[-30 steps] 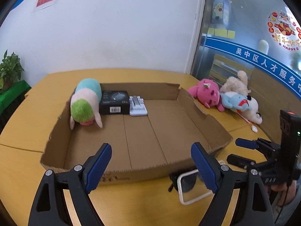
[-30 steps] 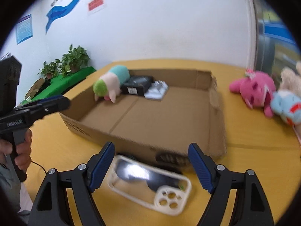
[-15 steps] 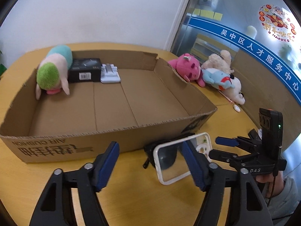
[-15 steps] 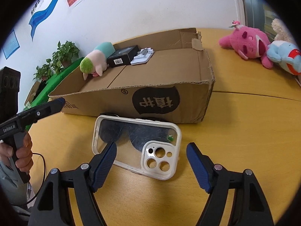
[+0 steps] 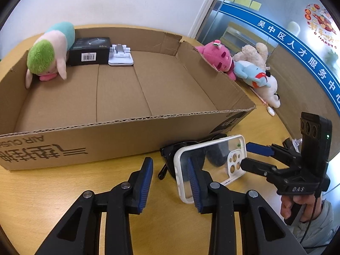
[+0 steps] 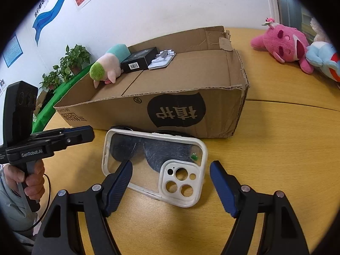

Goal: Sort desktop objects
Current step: 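Move the right gripper to the clear white-rimmed phone case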

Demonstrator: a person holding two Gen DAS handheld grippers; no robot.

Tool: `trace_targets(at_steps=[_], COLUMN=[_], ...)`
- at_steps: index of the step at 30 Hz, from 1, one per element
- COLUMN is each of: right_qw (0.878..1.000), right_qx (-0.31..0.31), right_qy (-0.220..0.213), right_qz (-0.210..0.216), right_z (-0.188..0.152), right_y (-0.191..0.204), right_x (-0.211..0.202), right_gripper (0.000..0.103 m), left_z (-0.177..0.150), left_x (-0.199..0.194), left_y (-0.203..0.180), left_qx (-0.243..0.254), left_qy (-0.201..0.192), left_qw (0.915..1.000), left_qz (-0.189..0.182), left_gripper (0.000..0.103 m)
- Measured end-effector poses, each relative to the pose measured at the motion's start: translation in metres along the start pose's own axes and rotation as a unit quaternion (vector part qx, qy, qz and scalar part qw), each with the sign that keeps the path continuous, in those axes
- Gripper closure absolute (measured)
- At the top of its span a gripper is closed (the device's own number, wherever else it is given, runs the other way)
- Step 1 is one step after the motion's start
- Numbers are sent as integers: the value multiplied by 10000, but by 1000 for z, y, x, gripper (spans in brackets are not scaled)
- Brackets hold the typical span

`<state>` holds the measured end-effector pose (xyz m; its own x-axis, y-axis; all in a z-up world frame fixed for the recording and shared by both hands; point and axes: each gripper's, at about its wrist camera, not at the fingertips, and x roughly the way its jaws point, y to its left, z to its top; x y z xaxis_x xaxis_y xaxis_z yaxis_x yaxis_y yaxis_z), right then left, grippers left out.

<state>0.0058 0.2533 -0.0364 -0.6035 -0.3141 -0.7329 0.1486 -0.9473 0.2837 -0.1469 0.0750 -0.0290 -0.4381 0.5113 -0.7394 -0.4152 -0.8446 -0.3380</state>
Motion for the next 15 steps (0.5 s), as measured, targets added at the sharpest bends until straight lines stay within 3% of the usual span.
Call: trace_targets(at_steps=[13, 15], right_qw=[10000, 9999], right_qx=[-54, -54], right_qy=[73, 70], right_qz=[7, 112], right_z=[-2, -2], right_y=[4, 7], right_x=[4, 3], right_gripper=[28, 28], left_z=[4, 5], left_x=[35, 34], left_y=[-4, -6], left_qx=[-44, -16], left_qy=[331, 318], left_qw=[9988, 9988], left_qz=[-354, -374], left_gripper=[71, 76])
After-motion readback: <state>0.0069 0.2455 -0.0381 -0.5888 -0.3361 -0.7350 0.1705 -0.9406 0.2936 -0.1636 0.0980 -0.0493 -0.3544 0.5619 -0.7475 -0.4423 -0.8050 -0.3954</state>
